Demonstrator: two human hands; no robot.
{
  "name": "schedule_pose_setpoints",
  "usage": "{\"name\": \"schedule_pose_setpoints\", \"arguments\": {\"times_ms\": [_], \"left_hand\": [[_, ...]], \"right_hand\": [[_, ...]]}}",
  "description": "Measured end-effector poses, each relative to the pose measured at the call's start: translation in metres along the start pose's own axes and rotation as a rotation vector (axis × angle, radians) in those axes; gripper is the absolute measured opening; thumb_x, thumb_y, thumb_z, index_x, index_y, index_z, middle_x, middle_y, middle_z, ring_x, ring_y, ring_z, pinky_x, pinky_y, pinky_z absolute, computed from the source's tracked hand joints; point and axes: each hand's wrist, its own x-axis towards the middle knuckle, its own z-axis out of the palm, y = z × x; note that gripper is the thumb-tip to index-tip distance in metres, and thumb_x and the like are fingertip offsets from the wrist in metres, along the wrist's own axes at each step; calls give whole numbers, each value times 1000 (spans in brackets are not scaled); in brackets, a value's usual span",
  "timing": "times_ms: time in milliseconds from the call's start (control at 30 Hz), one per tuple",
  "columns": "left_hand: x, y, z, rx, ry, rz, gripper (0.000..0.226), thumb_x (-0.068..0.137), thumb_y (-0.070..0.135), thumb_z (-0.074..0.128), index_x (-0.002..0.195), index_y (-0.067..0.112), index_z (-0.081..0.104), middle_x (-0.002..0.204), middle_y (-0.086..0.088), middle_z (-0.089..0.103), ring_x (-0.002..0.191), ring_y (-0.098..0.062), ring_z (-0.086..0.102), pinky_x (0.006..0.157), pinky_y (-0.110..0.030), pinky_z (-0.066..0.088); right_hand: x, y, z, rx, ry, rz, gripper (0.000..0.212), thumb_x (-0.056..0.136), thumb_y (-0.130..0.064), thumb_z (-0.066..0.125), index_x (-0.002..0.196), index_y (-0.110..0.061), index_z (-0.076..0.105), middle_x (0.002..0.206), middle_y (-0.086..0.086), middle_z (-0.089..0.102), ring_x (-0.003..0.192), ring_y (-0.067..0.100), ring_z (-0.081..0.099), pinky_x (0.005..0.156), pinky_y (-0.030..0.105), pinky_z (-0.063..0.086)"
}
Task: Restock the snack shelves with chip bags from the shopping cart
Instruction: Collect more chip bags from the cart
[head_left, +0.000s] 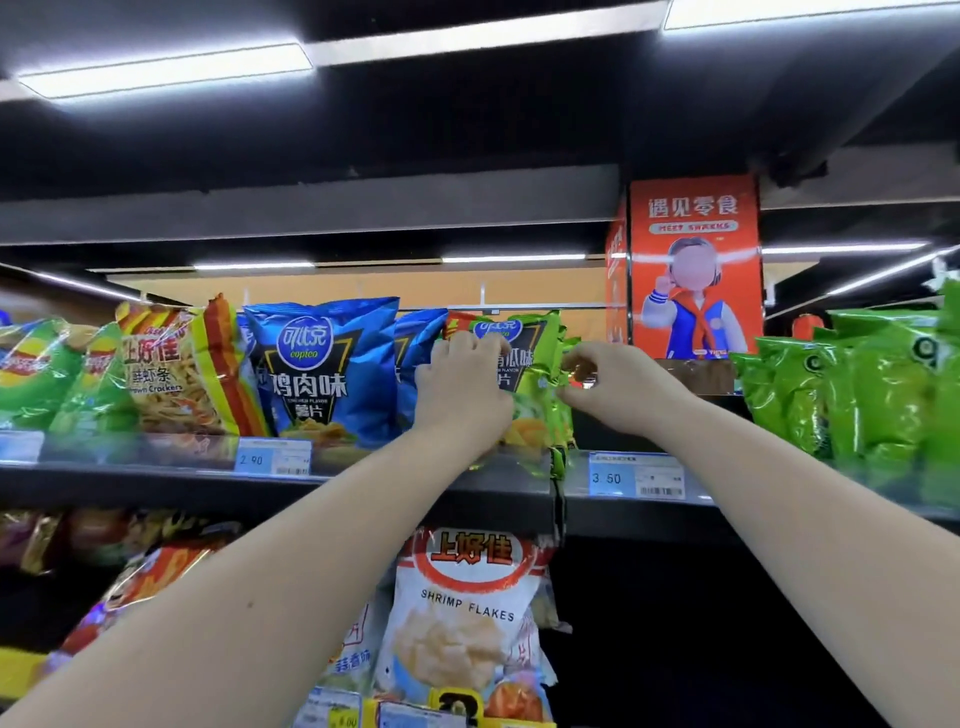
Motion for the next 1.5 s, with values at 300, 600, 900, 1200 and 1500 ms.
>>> {"name": "schedule_pose_setpoints", "arguments": {"times_ms": [300, 600, 900, 1200, 1500], "left_hand": [[0, 131, 24, 67, 10, 258, 38, 90, 32, 53, 127, 29, 58, 124, -2, 53, 120, -26, 42, 96, -44, 36], [-50, 366, 33, -200, -46, 433, 35, 87, 34, 57, 122, 31, 57, 126, -1, 52, 120, -27, 42, 96, -43, 33], [-171, 636, -3, -476, -161, 613, 36, 87, 30, 54, 123, 24, 53, 129, -4, 51, 123, -29, 40, 100, -46, 31], [-313, 864, -23, -683, -264, 854, 35, 91, 33, 52, 124, 22, 52, 124, -4, 52, 116, -30, 44, 92, -42, 33], [-433, 1043, 11, -820, -451, 1019, 34, 92, 31, 50, 124, 21, 52, 128, -6, 51, 123, -31, 41, 100, -47, 32]], "right_hand": [[-84, 67, -76, -639, 140, 18, 35, 88, -17, 56, 122, -17, 51, 122, 4, 57, 114, 28, 51, 90, 38, 45], [-233, 176, -231, -967, 186, 156, 26, 74, -19, 71, 98, -16, 62, 92, 5, 63, 93, 31, 57, 73, 39, 42], [-443, 264, -413, -1176, 25, 483, 27, 83, -22, 58, 110, -17, 57, 104, 3, 61, 99, 28, 55, 68, 35, 36], [-642, 334, -533, -1244, -113, 820, 29, 90, -20, 56, 118, -16, 49, 117, 6, 55, 114, 29, 46, 82, 37, 37], [-802, 437, -585, -1313, -179, 1115, 26, 90, -21, 55, 116, -17, 52, 115, 5, 56, 114, 29, 46, 90, 41, 40]]}}
